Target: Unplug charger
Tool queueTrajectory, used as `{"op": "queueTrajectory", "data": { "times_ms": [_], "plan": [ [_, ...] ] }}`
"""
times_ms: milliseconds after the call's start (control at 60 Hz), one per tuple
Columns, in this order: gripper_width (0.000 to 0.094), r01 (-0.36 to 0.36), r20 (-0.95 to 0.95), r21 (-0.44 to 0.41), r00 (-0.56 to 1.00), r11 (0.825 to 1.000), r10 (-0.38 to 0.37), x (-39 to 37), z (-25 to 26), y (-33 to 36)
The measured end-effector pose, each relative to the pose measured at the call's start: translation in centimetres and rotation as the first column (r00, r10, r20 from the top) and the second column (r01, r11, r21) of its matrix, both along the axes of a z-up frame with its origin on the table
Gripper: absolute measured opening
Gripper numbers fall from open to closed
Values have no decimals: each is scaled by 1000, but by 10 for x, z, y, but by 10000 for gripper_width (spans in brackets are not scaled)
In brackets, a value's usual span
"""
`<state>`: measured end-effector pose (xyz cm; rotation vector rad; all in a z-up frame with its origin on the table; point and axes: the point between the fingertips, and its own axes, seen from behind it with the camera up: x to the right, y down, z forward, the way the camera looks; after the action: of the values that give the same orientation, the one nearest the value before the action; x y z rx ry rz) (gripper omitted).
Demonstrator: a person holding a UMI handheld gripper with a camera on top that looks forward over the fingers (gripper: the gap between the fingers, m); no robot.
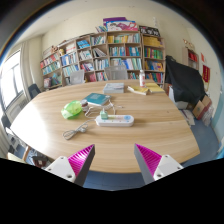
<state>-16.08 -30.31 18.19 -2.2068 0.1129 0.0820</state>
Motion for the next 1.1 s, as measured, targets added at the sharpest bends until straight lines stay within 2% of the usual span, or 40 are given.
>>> {"op": "queueTrajectory", "data": {
  "times_ms": [50,67,100,217,333,433,533,617,683,733,783,800,817,833,983,1100],
  "plan": [
    [831,10,-4,0,1000,1000,-10,-18,-6,22],
    [831,7,-8,0,1000,1000,-7,-4,-8,25],
    [831,18,-7,5,1000,1000,-18,-35,-10,44],
    [835,-2,12,18,1000,1000,2,-48,-37,101],
    [822,32,-20,-11,999,999,-32,-73,-80,172],
    [816,0,14,-19,1000,1000,0,-72,-109,224],
    [811,-9,90,14,996,1000,8,-65,-129,272],
    [791,20,118,46,993,999,-26,-54,-139,302],
    [787,15,148,77,989,997,-27,-51,-144,322],
    [750,8,155,76,988,997,-20,-52,-153,330],
    [642,3,136,105,991,994,-17,-55,-152,340],
    [526,7,137,112,990,994,-23,-56,-155,343],
    [452,26,150,114,988,993,-43,-50,-154,344],
    [307,46,168,114,984,992,-65,-42,-152,344],
    [262,36,153,112,987,993,-53,-46,-154,346],
    [214,10,76,-20,997,1000,-8,-46,-153,344]
  ]
}}
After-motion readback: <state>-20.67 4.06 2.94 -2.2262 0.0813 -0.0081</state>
